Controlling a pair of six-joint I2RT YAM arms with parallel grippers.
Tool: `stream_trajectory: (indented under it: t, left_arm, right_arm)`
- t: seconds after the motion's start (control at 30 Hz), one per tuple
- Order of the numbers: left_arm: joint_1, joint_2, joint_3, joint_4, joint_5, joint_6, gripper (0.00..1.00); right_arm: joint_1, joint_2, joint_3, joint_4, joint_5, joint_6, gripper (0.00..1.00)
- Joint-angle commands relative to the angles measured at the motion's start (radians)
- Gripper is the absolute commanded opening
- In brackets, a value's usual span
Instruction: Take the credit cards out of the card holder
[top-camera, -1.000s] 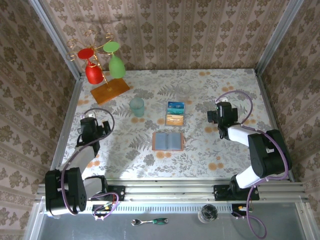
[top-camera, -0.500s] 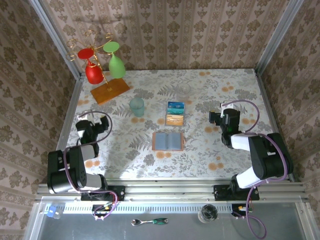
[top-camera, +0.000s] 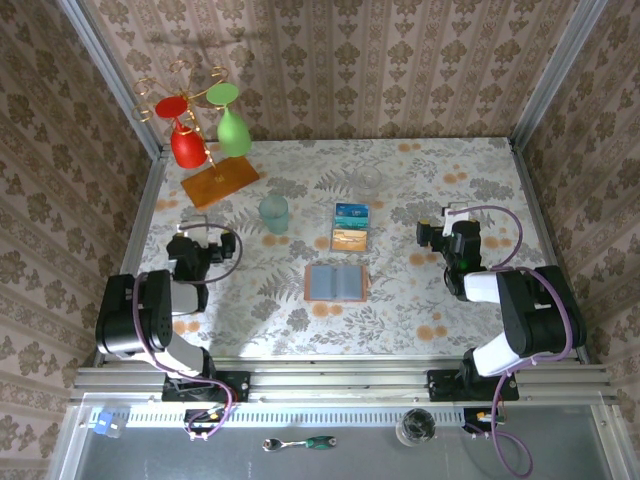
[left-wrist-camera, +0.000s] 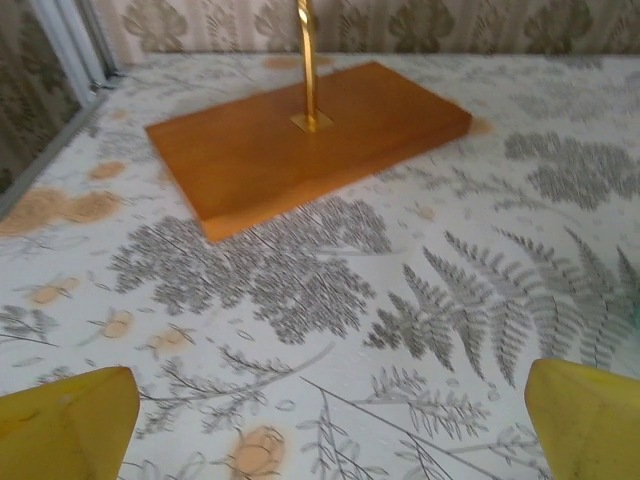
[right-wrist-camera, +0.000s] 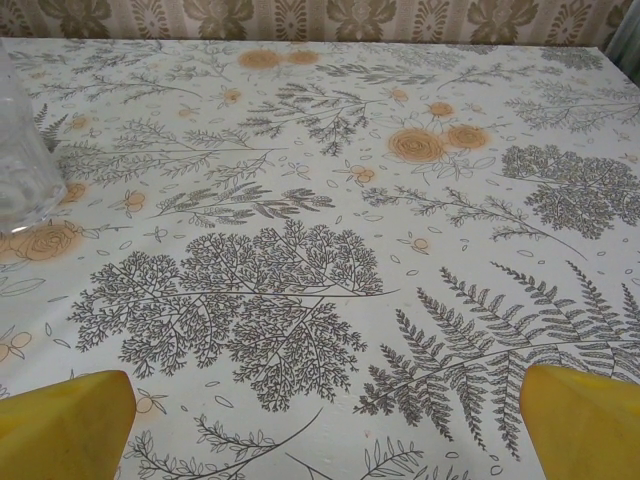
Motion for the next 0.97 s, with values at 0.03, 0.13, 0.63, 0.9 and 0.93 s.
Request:
stream_trajectory:
  t: [0.03, 0.13, 0.63, 0.9, 0.93]
  left_arm:
    - [-0.031, 0.005, 0.041, 0.005, -0.051, 0.065, 1.0]
    - [-0.058, 0.006, 0.085, -0.081, -0.111, 0.079, 1.0]
    - [-0.065, 0.008, 0.09, -0.089, -0.136, 0.082, 1.0]
    - [-0.066, 0.007, 0.09, -0.089, -0.138, 0.082, 1.0]
    - [-0.065, 0.006, 0.088, -0.088, -0.137, 0.082, 1.0]
  right_arm:
    - [-0.007, 0.01, -0.008, 0.049, -0.024, 0.019, 1.0]
    - [-0.007, 0.009, -0.01, 0.05, -0.024, 0.019, 1.0]
    - [-0.008, 0.009, -0.009, 0.049, -0.026, 0.019, 1.0]
    - [-0.013, 0.009, -0.005, 0.041, -0.048, 0.016, 1.0]
    - [-0.013, 0.006, -0.011, 0.051, -0.045, 0.015, 1.0]
